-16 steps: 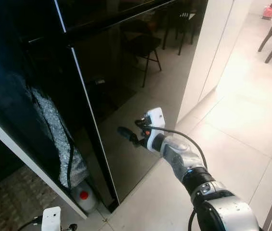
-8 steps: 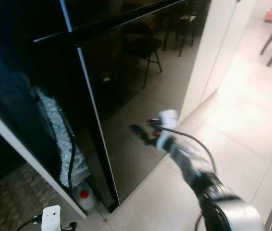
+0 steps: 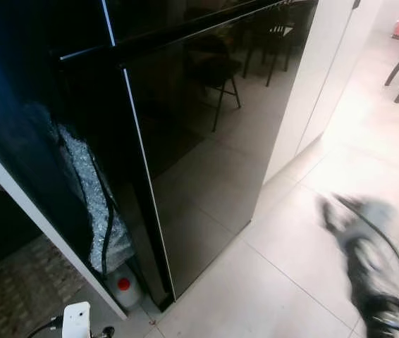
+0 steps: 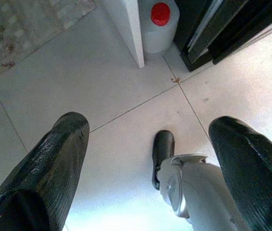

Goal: Restocking fridge

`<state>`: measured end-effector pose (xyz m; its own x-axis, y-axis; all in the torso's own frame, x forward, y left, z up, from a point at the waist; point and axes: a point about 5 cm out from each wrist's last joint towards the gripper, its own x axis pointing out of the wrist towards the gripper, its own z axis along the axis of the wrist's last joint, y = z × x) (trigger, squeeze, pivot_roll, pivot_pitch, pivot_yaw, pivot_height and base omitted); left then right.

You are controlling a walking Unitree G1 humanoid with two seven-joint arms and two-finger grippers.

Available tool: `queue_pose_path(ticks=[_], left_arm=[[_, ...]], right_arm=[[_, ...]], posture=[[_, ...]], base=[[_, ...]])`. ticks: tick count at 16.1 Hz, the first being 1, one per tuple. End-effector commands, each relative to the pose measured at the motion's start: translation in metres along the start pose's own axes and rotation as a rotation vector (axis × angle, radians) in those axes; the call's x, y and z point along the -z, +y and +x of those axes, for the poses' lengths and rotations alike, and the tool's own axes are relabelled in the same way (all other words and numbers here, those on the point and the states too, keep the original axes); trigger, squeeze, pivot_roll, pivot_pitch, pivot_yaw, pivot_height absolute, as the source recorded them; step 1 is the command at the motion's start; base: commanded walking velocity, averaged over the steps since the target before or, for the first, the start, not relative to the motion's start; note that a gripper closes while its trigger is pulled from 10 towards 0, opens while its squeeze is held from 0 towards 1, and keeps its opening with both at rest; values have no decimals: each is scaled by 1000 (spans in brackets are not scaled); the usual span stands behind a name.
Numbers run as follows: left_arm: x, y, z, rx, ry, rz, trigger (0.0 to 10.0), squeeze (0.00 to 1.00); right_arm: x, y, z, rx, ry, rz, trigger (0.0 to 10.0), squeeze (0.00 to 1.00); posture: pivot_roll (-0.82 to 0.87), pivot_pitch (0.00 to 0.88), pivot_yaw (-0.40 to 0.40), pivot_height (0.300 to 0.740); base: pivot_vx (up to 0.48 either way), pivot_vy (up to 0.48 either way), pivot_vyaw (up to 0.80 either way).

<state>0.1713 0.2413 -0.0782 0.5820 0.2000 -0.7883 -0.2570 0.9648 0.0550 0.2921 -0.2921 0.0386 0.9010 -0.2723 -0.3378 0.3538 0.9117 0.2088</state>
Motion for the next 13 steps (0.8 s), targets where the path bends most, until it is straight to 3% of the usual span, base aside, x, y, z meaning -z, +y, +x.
queue_pose_path(ticks=[1,2,4,6,8,9,13], left_arm=[[4,2,-1,-8,22,-9,10000,0],[4,2,-1,-8,22,-8,10000,0],[4,1,-1,-11,17,-11,10000,0],[6,1,-1,-18,15,-23,10000,0],[6,4,-1,-21,18,-13,10000,0],[6,6,-1,-18,24,10,10000,0],[8,7,-2,-23,23,-3,10000,0]], right_arm=[[58,-12,-20,42,271,-94,10000,0],[72,-15,-27,52,340,-138,10000,0],[121,-19,-56,41,567,-244,10000,0],[154,-14,-79,-17,717,-306,10000,0],[162,2,-81,-12,699,-180,10000,0],[168,11,-85,-56,722,-218,10000,0],[179,9,-95,-58,761,-232,10000,0]], posture=[[-99,0,16,740],[-98,0,14,740],[-64,0,-6,740],[-36,0,-1,740],[-54,0,23,740],[-56,0,26,740],[-28,0,22,740]], base=[[0,0,0],[0,0,0],[0,0,0],[0,0,0],[0,0,0],[0,0,794],[0,0,800]])
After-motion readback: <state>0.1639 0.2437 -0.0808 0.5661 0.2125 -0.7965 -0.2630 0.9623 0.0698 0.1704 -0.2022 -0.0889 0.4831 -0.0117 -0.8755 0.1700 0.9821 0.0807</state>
